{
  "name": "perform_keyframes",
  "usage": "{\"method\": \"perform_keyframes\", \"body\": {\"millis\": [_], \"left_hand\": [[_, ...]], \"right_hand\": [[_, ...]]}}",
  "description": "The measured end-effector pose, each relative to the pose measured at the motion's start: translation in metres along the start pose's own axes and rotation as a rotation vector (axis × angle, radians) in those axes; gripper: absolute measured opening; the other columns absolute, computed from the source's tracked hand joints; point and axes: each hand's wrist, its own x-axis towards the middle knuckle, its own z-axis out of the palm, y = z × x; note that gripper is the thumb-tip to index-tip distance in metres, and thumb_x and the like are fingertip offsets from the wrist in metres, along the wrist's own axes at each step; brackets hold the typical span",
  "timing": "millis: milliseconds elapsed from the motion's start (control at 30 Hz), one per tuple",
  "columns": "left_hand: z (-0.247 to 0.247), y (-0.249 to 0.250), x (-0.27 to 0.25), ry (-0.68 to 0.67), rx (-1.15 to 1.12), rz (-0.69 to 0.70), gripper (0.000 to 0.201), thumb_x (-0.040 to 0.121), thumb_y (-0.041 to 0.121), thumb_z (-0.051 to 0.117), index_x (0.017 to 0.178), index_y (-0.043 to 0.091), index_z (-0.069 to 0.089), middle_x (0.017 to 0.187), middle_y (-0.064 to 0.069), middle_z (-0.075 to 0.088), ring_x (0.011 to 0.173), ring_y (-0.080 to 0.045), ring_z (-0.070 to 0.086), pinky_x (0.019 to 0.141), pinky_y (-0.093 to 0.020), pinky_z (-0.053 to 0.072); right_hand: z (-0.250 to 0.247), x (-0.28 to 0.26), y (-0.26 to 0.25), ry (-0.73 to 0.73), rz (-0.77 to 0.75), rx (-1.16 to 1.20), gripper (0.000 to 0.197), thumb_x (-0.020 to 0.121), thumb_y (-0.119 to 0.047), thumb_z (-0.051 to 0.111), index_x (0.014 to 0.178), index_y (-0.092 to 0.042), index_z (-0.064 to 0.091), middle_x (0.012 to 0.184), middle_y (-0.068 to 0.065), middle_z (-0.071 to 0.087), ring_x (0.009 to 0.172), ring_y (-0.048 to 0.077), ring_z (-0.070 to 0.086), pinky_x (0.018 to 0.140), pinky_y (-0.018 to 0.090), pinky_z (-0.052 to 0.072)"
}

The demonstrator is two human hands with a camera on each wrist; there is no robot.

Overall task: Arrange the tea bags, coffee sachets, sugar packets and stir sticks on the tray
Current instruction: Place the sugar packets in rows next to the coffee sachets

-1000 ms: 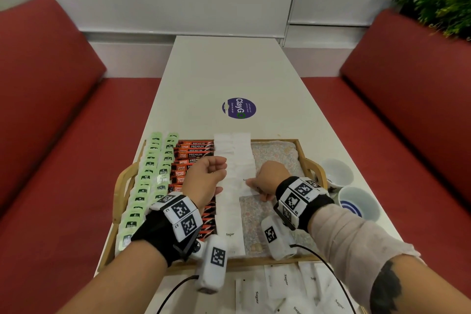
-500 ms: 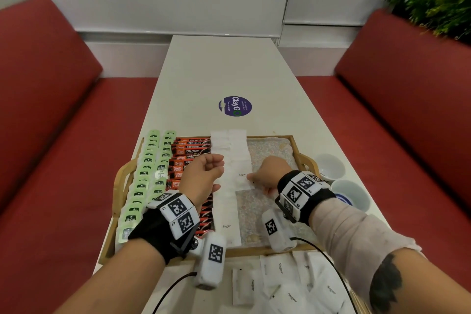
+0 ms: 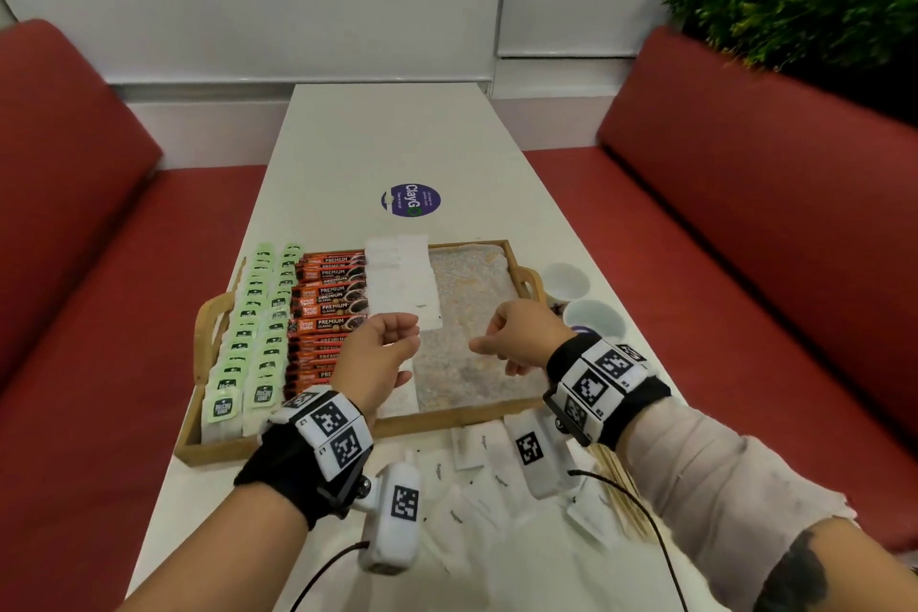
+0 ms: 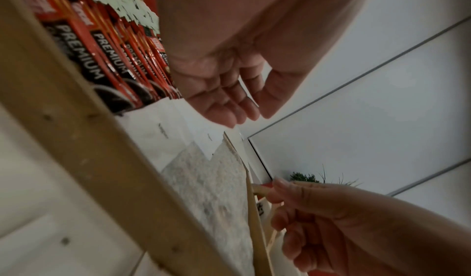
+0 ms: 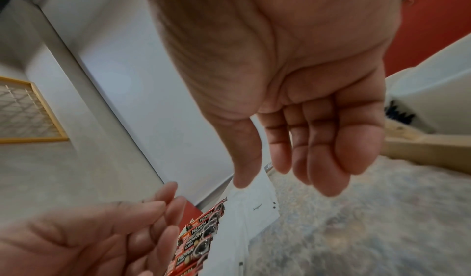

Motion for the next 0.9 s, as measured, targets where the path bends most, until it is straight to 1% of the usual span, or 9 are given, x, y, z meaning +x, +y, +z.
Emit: {"method": "perform_keyframes", "body": {"millis": [167,300,367,467,567,633,733,800,900], "left_hand": [[0.019,-0.015,-0.027,-0.047,0.132,0.028,0.017,0.089,0.003,0.06,0.098,0.018,0.061,0.094,0.003,0.062,0.082,-0.009,0.058,0.061,-0.023,0.048],[0.028,-0.032,-0.042,-0.138,0.3,0.023,0.021,0.082,0.003,0.067,0.096,0.017,0.061,0.091,0.004,0.062,0.079,-0.011,0.058,0.063,-0.017,0.043],[0.031,-0.038,-0.048,-0.189,0.396,-0.004,0.023,0.081,0.003,0.069,0.091,0.021,0.059,0.088,0.006,0.062,0.077,-0.009,0.058,0.063,-0.016,0.043],[0.034,-0.045,-0.052,-0.212,0.546,-0.012,0.028,0.077,0.006,0.073,0.083,0.027,0.056,0.087,0.008,0.061,0.084,-0.013,0.06,0.072,-0.022,0.048],[0.035,-0.046,-0.057,-0.219,0.711,-0.015,0.029,0.075,0.009,0.076,0.089,0.026,0.057,0.09,0.01,0.059,0.085,-0.009,0.058,0.067,-0.013,0.043],[0.035,-0.046,-0.058,-0.231,0.778,-0.039,0.033,0.072,0.013,0.079,0.094,0.024,0.058,0.095,0.008,0.06,0.085,-0.008,0.057,0.064,-0.01,0.04],[0.034,-0.046,-0.061,-0.282,0.923,-0.12,0.043,0.065,0.022,0.086,0.098,0.023,0.058,0.093,0.008,0.058,0.086,-0.009,0.056,0.072,-0.018,0.046],[0.034,-0.047,-0.062,-0.31,1.032,-0.151,0.051,0.061,0.028,0.088,0.101,0.023,0.057,0.097,0.006,0.058,0.09,-0.013,0.057,0.081,-0.025,0.049],[0.038,-0.052,-0.065,-0.336,1.17,-0.158,0.057,0.062,0.031,0.087,0.109,0.023,0.055,0.107,0.004,0.06,0.098,-0.015,0.059,0.085,-0.027,0.049]], "right_hand": [[0.008,-0.036,0.019,-0.013,-0.009,-0.018,0.024,0.085,-0.033,0.07,0.088,-0.011,0.061,0.084,0.007,0.07,0.073,0.019,0.065,0.076,0.034,0.056],[0.023,-0.055,0.037,-0.05,0.012,-0.013,0.022,0.081,-0.027,0.074,0.084,-0.012,0.058,0.077,0.005,0.066,0.061,0.017,0.061,0.063,0.03,0.052],[0.032,-0.06,0.044,-0.074,0.017,-0.047,0.024,0.079,-0.027,0.076,0.085,-0.012,0.058,0.077,0.005,0.066,0.063,0.018,0.061,0.064,0.031,0.051],[0.042,-0.064,0.051,-0.094,0.018,-0.156,0.032,0.078,-0.033,0.076,0.094,-0.008,0.063,0.085,0.008,0.069,0.069,0.02,0.061,0.067,0.031,0.051],[0.049,-0.064,0.054,-0.076,0.019,-0.186,0.036,0.075,-0.034,0.078,0.096,-0.009,0.062,0.093,0.007,0.068,0.074,0.019,0.058,0.068,0.03,0.048],[0.054,-0.062,0.055,-0.063,0.019,-0.22,0.034,0.073,-0.036,0.08,0.086,-0.013,0.059,0.087,0.004,0.065,0.074,0.019,0.057,0.065,0.029,0.046],[0.06,-0.062,0.056,-0.055,0.029,-0.289,0.041,0.072,-0.037,0.08,0.064,-0.016,0.046,0.067,-0.002,0.051,0.064,0.015,0.049,0.05,0.024,0.034],[0.063,-0.064,0.057,-0.058,0.039,-0.331,0.043,0.073,-0.04,0.079,0.065,-0.016,0.044,0.07,-0.002,0.051,0.069,0.016,0.051,0.054,0.025,0.037],[0.068,-0.066,0.057,-0.075,0.048,-0.365,0.04,0.074,-0.042,0.077,0.073,-0.015,0.049,0.081,0.0,0.056,0.078,0.018,0.054,0.067,0.028,0.042]]}}
